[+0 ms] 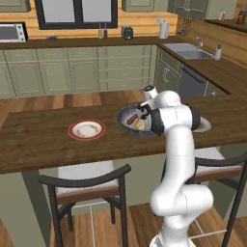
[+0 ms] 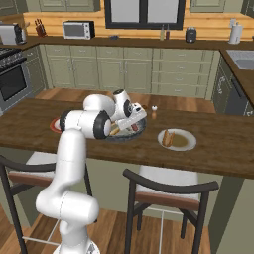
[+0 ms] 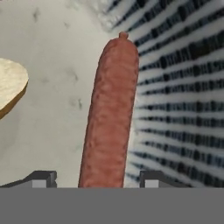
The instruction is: Place one bun and one sausage from the bowl on each plate.
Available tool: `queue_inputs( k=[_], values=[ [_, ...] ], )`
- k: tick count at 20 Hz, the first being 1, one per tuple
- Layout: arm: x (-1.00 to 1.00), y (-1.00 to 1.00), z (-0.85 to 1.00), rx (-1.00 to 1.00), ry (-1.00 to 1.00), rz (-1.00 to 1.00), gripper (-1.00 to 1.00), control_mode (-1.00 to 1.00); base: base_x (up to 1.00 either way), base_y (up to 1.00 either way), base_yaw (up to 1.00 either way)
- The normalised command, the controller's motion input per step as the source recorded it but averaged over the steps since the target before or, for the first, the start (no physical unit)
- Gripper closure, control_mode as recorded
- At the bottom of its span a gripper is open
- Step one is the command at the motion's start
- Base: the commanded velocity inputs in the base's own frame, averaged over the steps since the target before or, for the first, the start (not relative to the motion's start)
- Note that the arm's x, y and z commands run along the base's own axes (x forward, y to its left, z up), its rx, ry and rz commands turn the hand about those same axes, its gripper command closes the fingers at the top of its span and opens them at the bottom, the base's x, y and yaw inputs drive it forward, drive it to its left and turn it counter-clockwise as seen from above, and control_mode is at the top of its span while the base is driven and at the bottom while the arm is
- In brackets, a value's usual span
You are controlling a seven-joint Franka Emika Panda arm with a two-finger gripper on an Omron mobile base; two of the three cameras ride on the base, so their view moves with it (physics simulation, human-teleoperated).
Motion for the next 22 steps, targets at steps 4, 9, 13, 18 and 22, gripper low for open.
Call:
queue_inputs(
  k=[4,9,13,18,22],
  values=[
    [-0.06,0.0,-0.6,-0.06,-0.04,0.0,-1.0,-1.0,0.0,0.0,0.0],
    [-0.06,0.0,-0.61,-0.05,-0.02,0.0,1.0,-1.0,0.0,0.0,0.0],
    [-0.02,0.0,-0.45,-0.02,-0.03,0.0,1.0,-1.0,0.0,0.0,0.0],
    [-0.06,0.02,-0.33,0.0,0.0,0.0,1.0,-1.0,0.0,0.0,0.0],
    [-0.33,0.05,-0.43,-0.01,0.05,0.0,1.0,-1.0,0.0,0.0,0.0]
  ],
)
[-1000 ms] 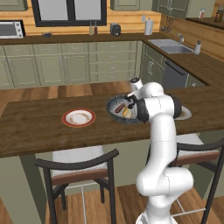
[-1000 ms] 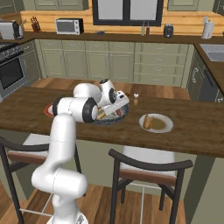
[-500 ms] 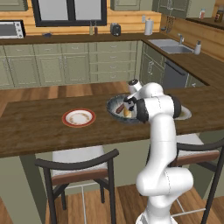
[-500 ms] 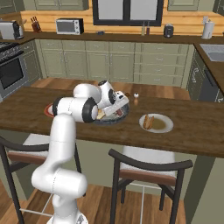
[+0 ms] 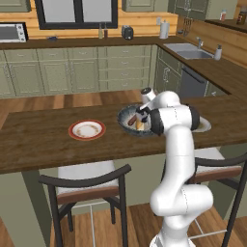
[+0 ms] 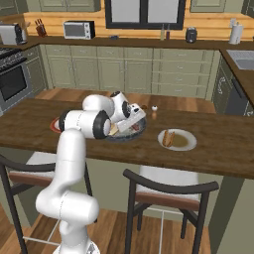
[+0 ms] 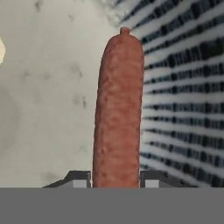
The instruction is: Place one bun and one sausage from the bowl on each plate.
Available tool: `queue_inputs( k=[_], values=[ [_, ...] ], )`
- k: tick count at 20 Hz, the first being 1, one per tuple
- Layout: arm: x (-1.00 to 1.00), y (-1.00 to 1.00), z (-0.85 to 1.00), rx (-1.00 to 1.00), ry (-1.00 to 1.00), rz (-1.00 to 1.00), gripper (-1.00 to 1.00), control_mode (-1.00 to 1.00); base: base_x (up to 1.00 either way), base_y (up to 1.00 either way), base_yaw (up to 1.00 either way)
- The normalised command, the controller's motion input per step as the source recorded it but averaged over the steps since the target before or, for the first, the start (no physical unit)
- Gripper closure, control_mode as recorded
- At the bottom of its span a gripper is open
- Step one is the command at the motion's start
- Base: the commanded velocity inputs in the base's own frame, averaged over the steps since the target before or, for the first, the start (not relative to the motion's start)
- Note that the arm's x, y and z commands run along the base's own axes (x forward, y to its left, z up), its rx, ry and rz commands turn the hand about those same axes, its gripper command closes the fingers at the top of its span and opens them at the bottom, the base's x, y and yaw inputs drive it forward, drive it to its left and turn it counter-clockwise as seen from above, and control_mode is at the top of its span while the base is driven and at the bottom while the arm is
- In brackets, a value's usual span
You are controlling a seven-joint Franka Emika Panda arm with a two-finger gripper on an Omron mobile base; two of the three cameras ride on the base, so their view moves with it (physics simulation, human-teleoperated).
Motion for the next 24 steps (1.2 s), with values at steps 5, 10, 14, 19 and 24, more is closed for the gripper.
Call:
queue_inputs(
  k=[5,10,14,19,24],
  values=[
    [-0.46,0.13,0.46,0.0,0.0,-0.03,1.0,-1.0,0.0,0.0,0.0],
    [-0.58,-0.03,0.81,0.0,0.0,-0.14,1.0,-1.0,0.0,0.0,0.0],
    [-0.49,-0.49,0.75,0.04,0.0,-0.24,1.0,-1.0,0.0,0.0,0.0],
    [-0.5,-0.88,0.6,0.14,0.01,-0.33,1.0,-1.0,0.0,0.0,0.0],
    [-0.07,-1.0,0.38,0.2,0.03,-0.37,1.0,-1.0,0.0,0.0,0.0]
  ],
)
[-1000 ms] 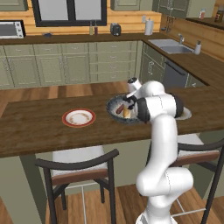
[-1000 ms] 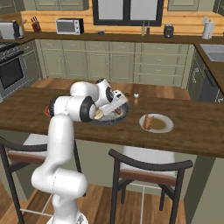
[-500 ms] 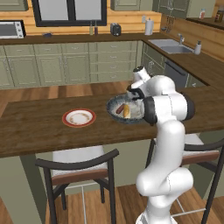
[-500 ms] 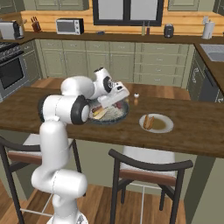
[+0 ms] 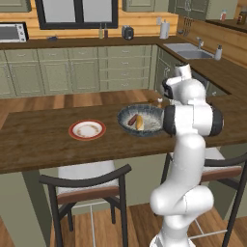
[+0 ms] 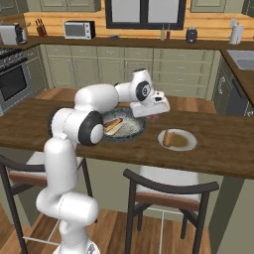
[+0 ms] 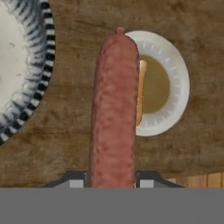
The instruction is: Place one bun and one sausage from the bowl on each plate.
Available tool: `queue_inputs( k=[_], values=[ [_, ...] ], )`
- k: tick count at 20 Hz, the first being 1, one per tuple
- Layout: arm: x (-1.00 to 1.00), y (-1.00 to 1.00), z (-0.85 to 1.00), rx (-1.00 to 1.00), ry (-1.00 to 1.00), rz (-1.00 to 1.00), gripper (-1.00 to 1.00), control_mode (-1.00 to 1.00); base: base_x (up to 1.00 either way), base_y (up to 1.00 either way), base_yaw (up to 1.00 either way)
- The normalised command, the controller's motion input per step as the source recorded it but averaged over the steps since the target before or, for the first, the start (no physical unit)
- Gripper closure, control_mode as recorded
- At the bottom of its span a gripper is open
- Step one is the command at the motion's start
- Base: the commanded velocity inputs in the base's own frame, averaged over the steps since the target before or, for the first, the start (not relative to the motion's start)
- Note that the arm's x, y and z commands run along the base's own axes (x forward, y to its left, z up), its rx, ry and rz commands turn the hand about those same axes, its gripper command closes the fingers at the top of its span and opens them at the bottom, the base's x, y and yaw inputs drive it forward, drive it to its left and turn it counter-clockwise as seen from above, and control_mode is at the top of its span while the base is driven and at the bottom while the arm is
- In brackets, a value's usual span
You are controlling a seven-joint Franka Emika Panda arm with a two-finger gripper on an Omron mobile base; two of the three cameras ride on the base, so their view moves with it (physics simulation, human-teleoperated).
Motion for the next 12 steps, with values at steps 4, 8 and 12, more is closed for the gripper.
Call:
queue_inputs(
  k=[4,8,12],
  values=[
    [0.0,-0.92,-0.18,0.17,0.0,-0.25,1.0,-1.0,0.0,0.0,0.0],
    [0.08,-0.54,-0.52,0.11,-0.01,-0.04,1.0,-1.0,0.0,0.0,0.0],
    [0.21,-0.33,-0.39,0.04,-0.02,0.0,1.0,-1.0,0.0,0.0,0.0]
  ],
)
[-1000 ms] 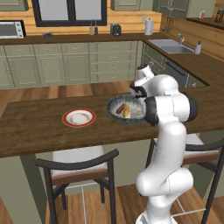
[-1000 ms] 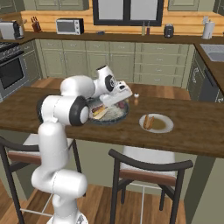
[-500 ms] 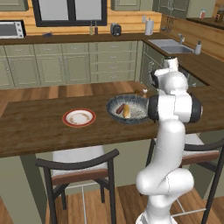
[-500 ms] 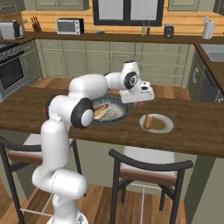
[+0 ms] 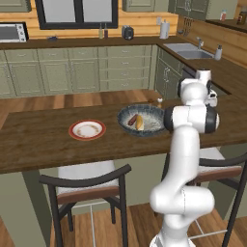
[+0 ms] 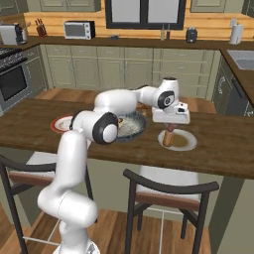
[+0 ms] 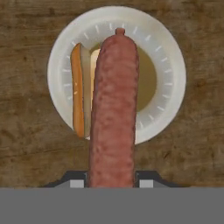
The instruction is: Place one bun and one sausage from the bowl on each plate.
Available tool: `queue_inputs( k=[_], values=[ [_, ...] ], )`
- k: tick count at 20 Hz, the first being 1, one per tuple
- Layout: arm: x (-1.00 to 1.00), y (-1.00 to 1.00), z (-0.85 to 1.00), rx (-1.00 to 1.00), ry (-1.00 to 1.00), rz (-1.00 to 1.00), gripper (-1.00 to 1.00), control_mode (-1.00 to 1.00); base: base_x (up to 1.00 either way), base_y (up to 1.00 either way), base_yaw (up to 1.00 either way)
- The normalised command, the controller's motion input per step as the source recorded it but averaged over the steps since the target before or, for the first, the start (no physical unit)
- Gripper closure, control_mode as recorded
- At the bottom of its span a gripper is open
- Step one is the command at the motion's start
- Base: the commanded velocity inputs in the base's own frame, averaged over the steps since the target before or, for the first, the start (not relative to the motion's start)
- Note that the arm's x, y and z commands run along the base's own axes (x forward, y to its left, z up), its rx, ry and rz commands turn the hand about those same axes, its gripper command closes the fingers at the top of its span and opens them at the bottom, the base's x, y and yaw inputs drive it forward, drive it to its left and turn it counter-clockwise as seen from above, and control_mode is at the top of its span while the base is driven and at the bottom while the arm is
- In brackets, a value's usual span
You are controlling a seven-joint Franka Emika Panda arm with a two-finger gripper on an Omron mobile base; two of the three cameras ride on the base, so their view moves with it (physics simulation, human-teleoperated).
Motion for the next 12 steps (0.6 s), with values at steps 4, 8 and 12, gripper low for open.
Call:
queue_inputs(
  k=[4,8,12],
  values=[
    [0.32,-0.35,-0.33,0.02,0.0,0.0,1.0,-1.0,0.0,0.0,0.0],
    [0.22,-0.08,-0.62,0.0,0.0,0.0,1.0,-1.0,0.0,0.0,0.0],
    [0.14,-0.28,-0.51,0.04,0.0,0.0,1.0,-1.0,0.0,0.0,0.0]
  ],
)
